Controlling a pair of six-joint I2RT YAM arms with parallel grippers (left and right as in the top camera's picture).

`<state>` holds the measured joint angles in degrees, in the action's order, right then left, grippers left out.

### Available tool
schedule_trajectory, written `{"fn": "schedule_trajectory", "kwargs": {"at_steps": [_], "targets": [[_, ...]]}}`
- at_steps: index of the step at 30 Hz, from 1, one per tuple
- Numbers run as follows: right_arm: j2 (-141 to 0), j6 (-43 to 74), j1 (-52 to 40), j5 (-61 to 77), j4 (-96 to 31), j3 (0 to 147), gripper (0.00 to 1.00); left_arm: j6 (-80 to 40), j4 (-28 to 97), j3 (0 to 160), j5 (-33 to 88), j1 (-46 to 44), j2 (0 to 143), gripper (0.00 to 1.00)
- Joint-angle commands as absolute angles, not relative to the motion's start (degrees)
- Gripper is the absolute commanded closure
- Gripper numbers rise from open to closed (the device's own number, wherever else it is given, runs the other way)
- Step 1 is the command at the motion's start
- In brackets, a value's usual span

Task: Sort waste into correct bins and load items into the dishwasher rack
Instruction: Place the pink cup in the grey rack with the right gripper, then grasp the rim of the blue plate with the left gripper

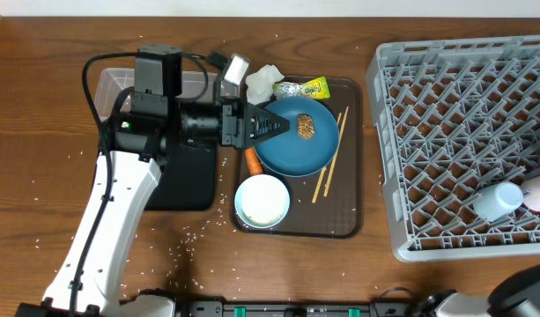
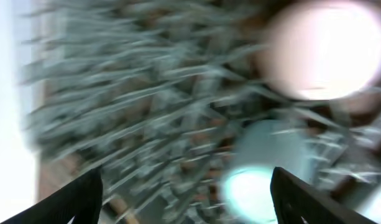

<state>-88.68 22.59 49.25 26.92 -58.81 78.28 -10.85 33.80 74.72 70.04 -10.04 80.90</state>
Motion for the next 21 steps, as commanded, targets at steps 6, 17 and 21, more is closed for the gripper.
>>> {"fn": "schedule_trajectory", "kwargs": {"at_steps": [6,17,21], "targets": [[-70.35,15.25,29.52,29.21,-58.48,80.49,0.18,-6.83,39.55,74.87,16.67,-20.62,82.37,0.2],[-67.81,18.13,15.57,21.19,-60.71,80.47,0.17,-10.39,44.97,74.32,5.1,-25.47,89.08,0.21],[-67.88,18.15,14.92,21.19,-61.14,80.47,0.16,-11.77,46.28,74.02,5.08,-25.47,89.19,0.21]]}}
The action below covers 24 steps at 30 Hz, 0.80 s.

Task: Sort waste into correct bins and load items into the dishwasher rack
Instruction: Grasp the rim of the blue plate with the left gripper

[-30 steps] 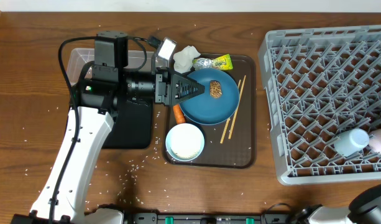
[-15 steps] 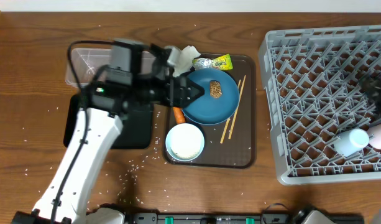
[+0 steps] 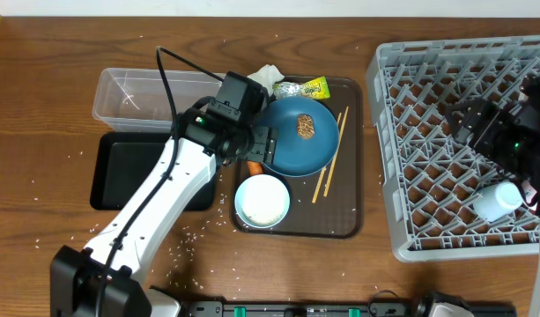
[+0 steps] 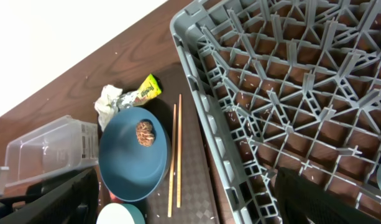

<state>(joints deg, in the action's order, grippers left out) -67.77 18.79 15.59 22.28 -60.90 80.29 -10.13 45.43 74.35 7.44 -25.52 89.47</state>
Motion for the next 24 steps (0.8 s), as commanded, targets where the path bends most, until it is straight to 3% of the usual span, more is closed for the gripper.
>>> {"fn": "schedule_trajectory", "kwargs": {"at_steps": [1,16,24], "targets": [[-67.9,18.15,14.92,21.21,-61.19,80.47,0.16,-12.56,46.24,73.45,5.08,-25.47,89.32,0.21],[-68.38,17.54,14.92,20.73,-62.61,80.44,0.16,-15.57,33.23,69.54,5.06,-26.15,103.55,0.34],[-69.01,17.54,14.92,20.75,-62.83,80.44,0.16,-15.53,30.3,69.54,3.4,-26.72,107.5,0.55]]}}
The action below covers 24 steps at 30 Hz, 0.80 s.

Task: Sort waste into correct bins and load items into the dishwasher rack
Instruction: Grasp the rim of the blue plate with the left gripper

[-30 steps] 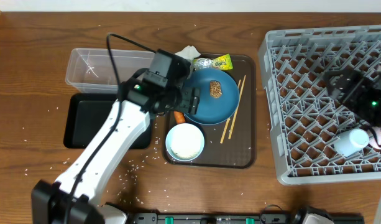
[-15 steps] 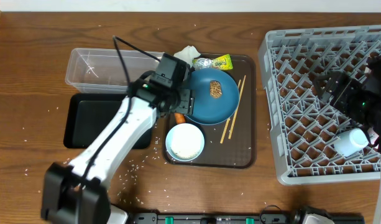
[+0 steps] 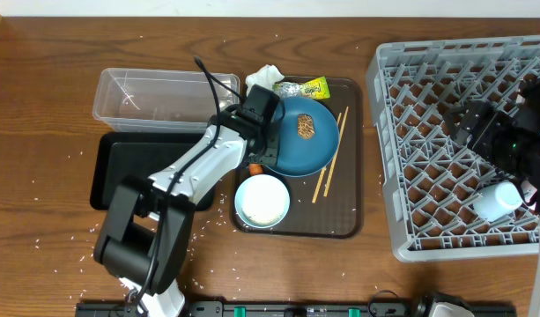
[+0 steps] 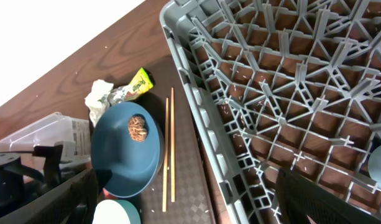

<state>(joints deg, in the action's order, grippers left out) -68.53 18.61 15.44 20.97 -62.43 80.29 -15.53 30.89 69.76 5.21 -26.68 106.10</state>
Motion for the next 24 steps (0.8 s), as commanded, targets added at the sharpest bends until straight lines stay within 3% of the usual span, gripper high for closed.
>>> {"fn": "schedule_trajectory", "kwargs": {"at_steps": [1,6,10,24], "targets": [[-69.01,17.54,14.92,20.75,-62.92,80.44,0.16,-15.51,29.85,69.54,3.38,-26.72,107.81,0.59],[-69.01,17.54,14.92,20.75,-63.07,80.44,0.16,-15.51,27.22,69.54,3.36,-26.72,108.55,0.75],[-69.01,17.52,14.92,20.75,-63.13,80.44,0.16,-15.49,26.41,69.54,3.29,-26.72,108.57,0.94],[-69.01,17.52,14.92,20.73,-63.26,80.44,0.15,-15.57,26.17,69.54,0.43,-26.89,109.32,0.94]]}}
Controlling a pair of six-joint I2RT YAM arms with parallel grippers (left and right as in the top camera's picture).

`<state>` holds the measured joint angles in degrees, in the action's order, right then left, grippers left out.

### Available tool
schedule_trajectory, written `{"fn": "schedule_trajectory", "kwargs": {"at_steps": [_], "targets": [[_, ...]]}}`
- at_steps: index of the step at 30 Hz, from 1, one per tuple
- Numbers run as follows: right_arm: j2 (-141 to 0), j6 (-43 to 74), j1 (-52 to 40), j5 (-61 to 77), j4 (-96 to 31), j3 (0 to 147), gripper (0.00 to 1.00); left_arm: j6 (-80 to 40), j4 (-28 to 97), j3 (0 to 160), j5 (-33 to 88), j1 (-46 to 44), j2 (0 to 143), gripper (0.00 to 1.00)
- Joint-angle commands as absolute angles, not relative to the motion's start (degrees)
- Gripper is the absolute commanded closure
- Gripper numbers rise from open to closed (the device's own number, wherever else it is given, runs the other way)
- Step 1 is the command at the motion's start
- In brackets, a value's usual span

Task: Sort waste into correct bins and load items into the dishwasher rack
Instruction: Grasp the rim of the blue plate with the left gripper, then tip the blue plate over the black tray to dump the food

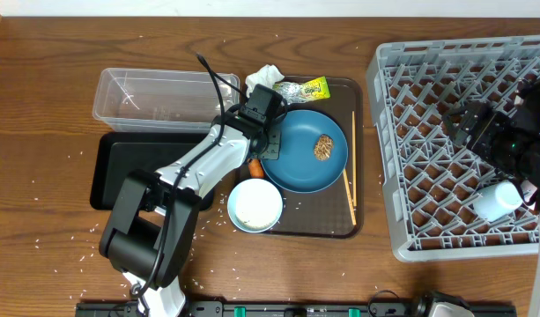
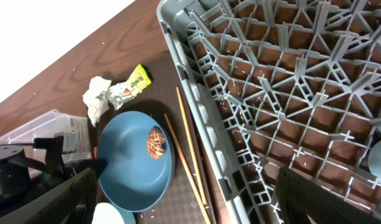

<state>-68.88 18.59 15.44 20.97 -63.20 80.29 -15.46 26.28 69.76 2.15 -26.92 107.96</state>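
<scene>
A blue plate [image 1: 300,163] with a brown food scrap [image 1: 323,146] lies on the brown tray [image 1: 296,227]. My left gripper [image 1: 266,141] is at the plate's left rim and looks shut on it; one fingertip [image 2: 100,164] touches the rim. An orange carrot piece [image 1: 254,165] and a white bowl [image 1: 255,205] lie close by. Two chopsticks [image 1: 349,172] lie along the tray's right side. My right gripper [image 2: 187,202] hangs open and empty over the grey dishwasher rack [image 1: 428,150].
A clear plastic bin [image 1: 159,99] and a black tray [image 1: 142,176] are left of the brown tray. Crumpled tissue [image 1: 268,76] and a yellow-green wrapper [image 1: 303,89] lie at its back edge. A white cup [image 1: 499,201] lies in the rack. Rice grains dot the table.
The blue plate has shifted right and toward the front with its scrap. The chopsticks now lie further right, near the tray's edge. The bowl has shifted slightly left. The right gripper barely moved.
At first my left gripper stood open over the plate's left edge while the right wrist view blurred over cups in the rack. Then the left gripper was down at the plate's rim, and the right gripper hung open over the rack. Now the plate sits further right.
</scene>
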Motion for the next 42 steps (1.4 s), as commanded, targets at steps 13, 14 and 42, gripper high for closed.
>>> {"fn": "schedule_trajectory", "kwargs": {"at_steps": [13,14,42], "targets": [[-69.01,17.52,14.92,20.78,-63.72,80.44,0.15,-15.51,26.96,71.48,4.95,-26.87,107.26,0.94],[-69.01,17.52,14.92,20.75,-63.81,80.44,0.15,-15.51,27.9,72.2,4.93,-26.87,105.95,0.94],[-69.01,15.73,14.92,20.78,-63.99,80.44,0.13,-25.71,70.85,74.22,-54.83,-13.78,72.84,0.94]]}}
